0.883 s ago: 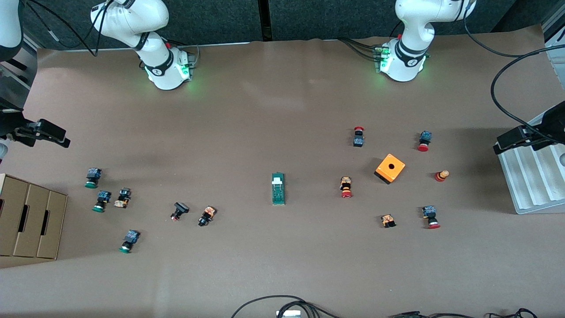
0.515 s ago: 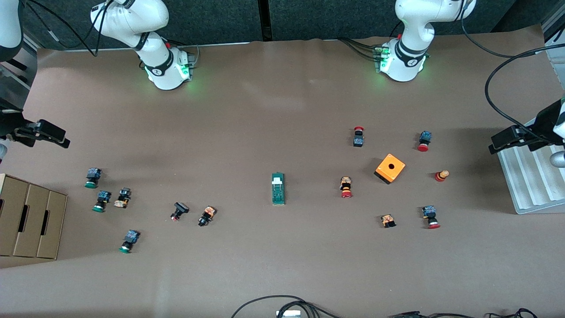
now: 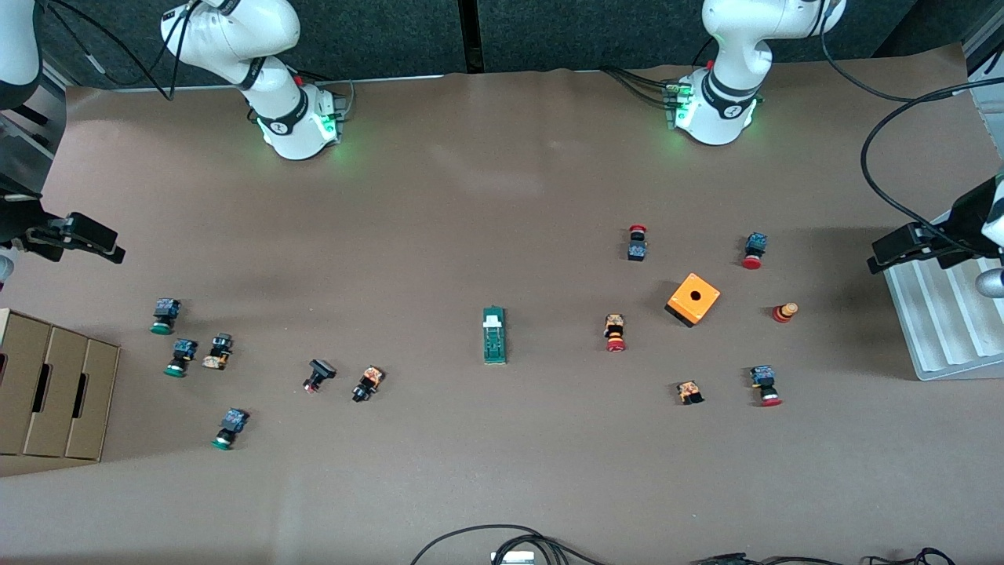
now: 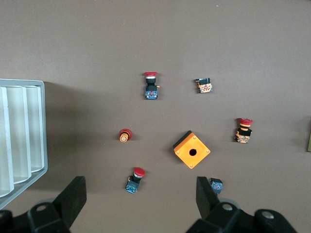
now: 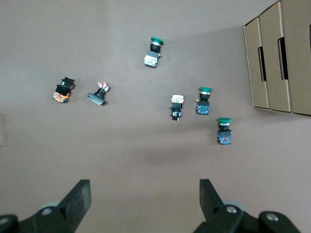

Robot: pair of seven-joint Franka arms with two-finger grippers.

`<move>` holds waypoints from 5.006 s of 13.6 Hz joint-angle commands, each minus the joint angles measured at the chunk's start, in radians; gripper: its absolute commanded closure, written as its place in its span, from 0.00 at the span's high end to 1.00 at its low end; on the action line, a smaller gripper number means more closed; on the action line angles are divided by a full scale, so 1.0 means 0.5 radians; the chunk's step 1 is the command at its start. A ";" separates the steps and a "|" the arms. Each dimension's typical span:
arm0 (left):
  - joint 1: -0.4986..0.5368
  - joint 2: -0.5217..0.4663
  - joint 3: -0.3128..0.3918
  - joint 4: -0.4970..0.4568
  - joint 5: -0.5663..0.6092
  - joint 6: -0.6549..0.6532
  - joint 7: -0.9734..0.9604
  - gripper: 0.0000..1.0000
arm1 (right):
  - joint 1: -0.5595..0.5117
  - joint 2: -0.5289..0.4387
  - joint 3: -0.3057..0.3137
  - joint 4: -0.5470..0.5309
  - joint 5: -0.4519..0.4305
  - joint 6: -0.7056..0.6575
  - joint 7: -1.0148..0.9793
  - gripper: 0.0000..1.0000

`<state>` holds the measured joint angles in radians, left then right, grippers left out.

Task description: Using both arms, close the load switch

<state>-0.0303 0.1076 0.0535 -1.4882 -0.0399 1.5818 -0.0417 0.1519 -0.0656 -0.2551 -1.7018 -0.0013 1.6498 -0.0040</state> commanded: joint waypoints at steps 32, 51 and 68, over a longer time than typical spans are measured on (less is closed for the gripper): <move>-1.268 0.585 -0.343 0.096 1.150 0.671 -1.882 1.00 | 0.018 0.018 0.004 0.038 -0.043 0.020 0.017 0.99; -1.713 1.021 -0.337 -0.122 2.772 1.076 -3.986 1.00 | -0.006 0.042 -0.054 0.038 -0.047 0.008 0.005 0.99; -1.989 1.190 -0.297 -0.450 3.356 0.969 -4.847 1.00 | 0.202 0.348 -0.085 0.136 0.118 -0.026 0.173 0.99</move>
<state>-0.9931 0.7177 -0.1164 -1.6813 1.6191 2.0791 -2.4225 0.2416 0.0555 -0.2924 -1.6975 0.0110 1.6516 0.0343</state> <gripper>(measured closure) 0.000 0.009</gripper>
